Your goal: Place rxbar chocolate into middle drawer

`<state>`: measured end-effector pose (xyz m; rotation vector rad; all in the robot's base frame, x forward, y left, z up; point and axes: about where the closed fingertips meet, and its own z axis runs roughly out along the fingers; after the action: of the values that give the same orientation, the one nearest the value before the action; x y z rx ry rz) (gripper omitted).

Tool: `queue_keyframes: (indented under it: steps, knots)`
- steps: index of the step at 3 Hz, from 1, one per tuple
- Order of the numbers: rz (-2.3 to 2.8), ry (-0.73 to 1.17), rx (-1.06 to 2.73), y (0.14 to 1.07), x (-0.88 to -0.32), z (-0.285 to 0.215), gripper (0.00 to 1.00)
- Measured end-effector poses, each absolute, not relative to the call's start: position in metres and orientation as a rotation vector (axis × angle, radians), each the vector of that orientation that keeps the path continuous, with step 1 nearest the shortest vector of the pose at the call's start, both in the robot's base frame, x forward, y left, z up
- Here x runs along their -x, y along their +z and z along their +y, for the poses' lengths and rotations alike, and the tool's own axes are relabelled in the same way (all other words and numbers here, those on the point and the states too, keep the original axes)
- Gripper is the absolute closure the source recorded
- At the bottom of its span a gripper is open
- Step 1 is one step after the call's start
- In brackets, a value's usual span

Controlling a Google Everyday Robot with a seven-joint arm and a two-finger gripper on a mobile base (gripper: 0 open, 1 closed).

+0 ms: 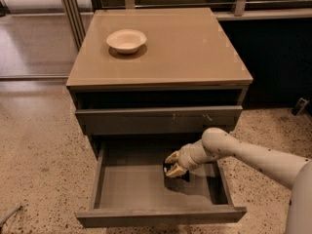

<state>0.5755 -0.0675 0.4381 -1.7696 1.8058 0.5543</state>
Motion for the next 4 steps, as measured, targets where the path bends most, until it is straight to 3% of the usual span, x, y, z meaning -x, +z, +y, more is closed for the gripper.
queue_keyframes:
  steps: [3,4]
  knots:
    - [1.771,0.694,1.740,0.361,-0.594,-0.068,1.00]
    - [1.773,0.696,1.736,0.359,-0.596,-0.068,0.83]
